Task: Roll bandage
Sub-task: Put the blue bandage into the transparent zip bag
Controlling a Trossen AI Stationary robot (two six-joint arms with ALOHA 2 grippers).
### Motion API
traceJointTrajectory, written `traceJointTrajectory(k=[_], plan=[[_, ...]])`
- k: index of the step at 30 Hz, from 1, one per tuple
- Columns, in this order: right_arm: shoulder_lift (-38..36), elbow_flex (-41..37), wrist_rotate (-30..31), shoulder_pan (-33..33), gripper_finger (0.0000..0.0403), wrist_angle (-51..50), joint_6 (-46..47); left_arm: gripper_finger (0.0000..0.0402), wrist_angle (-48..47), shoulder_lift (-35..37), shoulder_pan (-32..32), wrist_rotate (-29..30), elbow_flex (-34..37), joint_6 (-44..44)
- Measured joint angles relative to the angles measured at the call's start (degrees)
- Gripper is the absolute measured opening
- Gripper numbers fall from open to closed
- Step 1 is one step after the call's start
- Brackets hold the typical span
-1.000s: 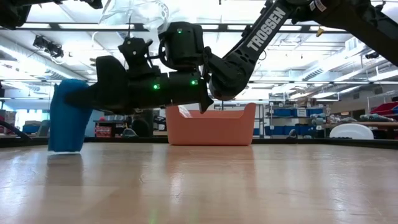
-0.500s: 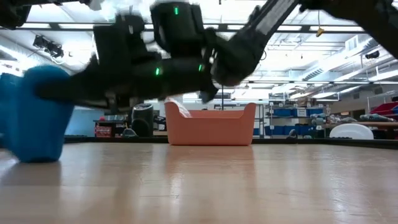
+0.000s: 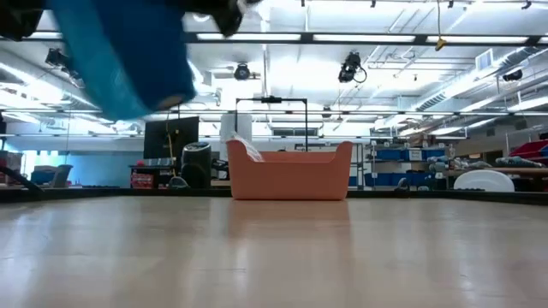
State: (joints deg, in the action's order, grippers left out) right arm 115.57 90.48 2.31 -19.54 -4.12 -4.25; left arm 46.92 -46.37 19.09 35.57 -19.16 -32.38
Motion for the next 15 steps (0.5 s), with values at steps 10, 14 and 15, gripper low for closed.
traceJointTrajectory(k=[10, 14, 15], plan=[[-11.70, 0.00, 5.66, -3.44, 0.0042, -11.53, -0.06, 0.0002, -5.12, 0.00, 0.00, 0.86, 0.00, 1.53], [-16.46, 0.00, 6.98, -6.12, 0.0042, -17.13, 2.07, 0.0001, -7.37, 0.00, 0.00, 1.60, 0.00, 2.64], [-17.54, 0.00, 8.69, -6.87, 0.0042, -18.25, 2.09, 0.0001, -7.97, 0.00, 0.02, 1.47, 0.00, 2.68]])
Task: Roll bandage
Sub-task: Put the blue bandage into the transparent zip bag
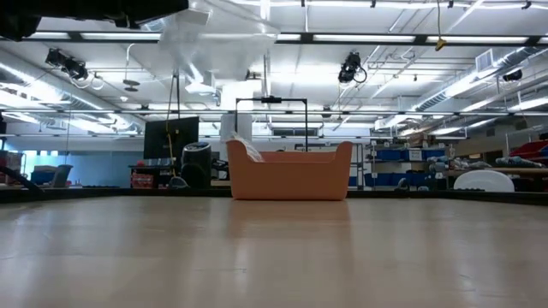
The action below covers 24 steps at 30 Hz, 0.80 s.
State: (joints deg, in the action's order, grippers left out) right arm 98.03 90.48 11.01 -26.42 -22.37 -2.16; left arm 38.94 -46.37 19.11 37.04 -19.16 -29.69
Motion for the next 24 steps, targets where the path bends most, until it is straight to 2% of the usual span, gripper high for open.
traceJointTrajectory(k=[2, 5, 8, 12, 18, 24], plan=[[-2.00, 0.00, 4.68, -1.20, 0.0042, -1.25, -0.25, 0.0001, -1.38, -0.05, 0.00, -1.24, 0.00, 0.61], [-4.51, 0.00, 11.23, -1.75, 0.0042, -2.24, -1.50, 0.0001, -3.40, -0.46, 0.00, -6.05, 0.00, 2.17], [-5.76, 0.00, 14.88, -0.23, 0.0042, -2.17, -4.40, 0.0001, -4.12, -1.85, 0.00, -11.48, 0.00, 4.03], [-5.89, 0.00, 14.64, 3.36, 0.0042, -2.23, -6.55, 0.0001, -3.93, -4.70, 0.02, -15.72, 0.00, 5.63], [-4.95, -0.03, 8.49, 7.58, 0.0042, -1.77, -6.52, 0.0001, 0.39, -8.44, 0.02, -16.13, -0.01, 6.34], [-4.49, -0.04, 6.40, 10.03, 0.0042, -2.07, -6.99, 0.0001, 1.93, -8.79, 0.08, -18.18, -0.61, 6.19]])
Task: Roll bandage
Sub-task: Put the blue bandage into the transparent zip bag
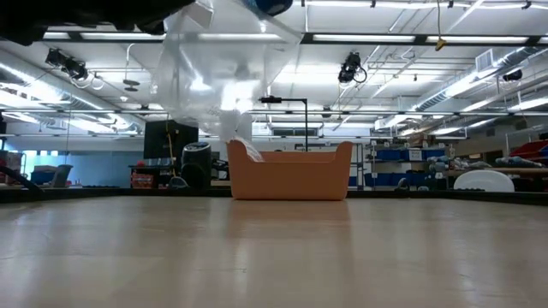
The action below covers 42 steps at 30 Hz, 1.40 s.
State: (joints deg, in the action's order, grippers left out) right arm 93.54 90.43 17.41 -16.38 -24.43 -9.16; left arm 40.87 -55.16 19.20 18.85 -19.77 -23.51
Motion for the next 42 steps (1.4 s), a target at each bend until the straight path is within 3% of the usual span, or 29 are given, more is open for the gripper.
traceJointTrajectory(k=[8, 14, 18, 22, 27, 31, 37, 42], plan=[[-0.03, 0.00, -1.21, 2.01, 0.0042, 0.09, -1.67, 0.0001, -1.57, 0.00, 0.03, -2.20, -0.97, 0.00], [-1.69, -0.28, 1.54, -2.20, 0.0042, -4.41, 0.75, 0.0001, -6.46, 0.00, -0.02, 4.54, -0.97, 2.05], [-1.53, -6.84, 4.02, -5.16, 0.0042, -5.77, 7.26, 0.0001, -5.97, 0.04, 0.03, 6.97, -0.97, 1.84], [-1.48, -19.90, 5.65, -7.68, 0.0042, 7.59, 14.25, 0.0001, -4.56, 0.09, -0.02, 10.39, -0.97, 1.22], [-0.84, -38.64, -0.02, -8.24, 0.0042, 45.81, 20.91, 0.0001, -3.88, 0.09, -0.08, 10.73, -0.97, 1.44], [-0.83, -51.22, -0.29, -6.58, 0.0042, 64.81, 31.16, 0.0001, -3.26, 0.09, -0.08, 11.07, -0.99, 1.63], [-0.83, -62.39, 2.79, -4.29, 0.0042, 69.18, 45.27, 0.0002, -2.92, 0.11, -0.08, 11.40, -1.01, 2.21], [-0.86, -65.70, 2.65, -1.42, 0.0042, 68.58, 54.09, 0.0002, -2.85, 0.11, -0.08, 11.50, -1.01, 2.80]])
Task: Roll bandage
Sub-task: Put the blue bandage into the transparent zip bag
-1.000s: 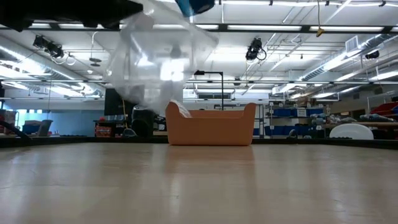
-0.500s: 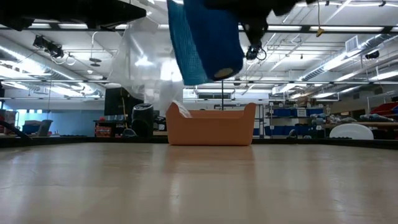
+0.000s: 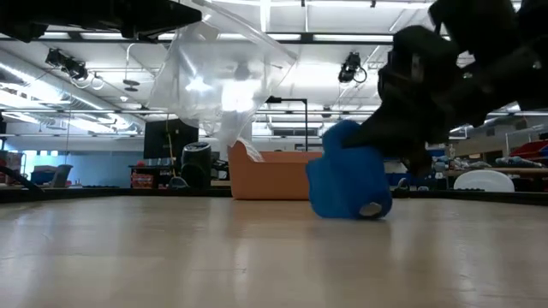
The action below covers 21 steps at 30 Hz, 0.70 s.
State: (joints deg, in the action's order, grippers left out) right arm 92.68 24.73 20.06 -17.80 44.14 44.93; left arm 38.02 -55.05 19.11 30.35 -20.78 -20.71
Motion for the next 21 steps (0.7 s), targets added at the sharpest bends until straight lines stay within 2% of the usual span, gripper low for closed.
traceJointTrajectory(k=[4, 11, 21], plan=[[-0.10, 0.08, 0.15, 2.78, 0.0071, -3.98, 5.05, 0.0002, 0.33, 0.00, 0.00, 0.06, 0.00, 0.00], [-0.04, -0.04, 0.76, 7.01, 0.0139, -6.52, 6.08, 0.0002, -0.03, 0.00, 0.00, 0.08, 0.00, 1.07], [0.03, 0.24, 0.93, 7.83, 0.0161, -7.38, 5.08, 0.0002, -0.17, 0.00, 0.00, 0.27, 0.00, 1.60]])
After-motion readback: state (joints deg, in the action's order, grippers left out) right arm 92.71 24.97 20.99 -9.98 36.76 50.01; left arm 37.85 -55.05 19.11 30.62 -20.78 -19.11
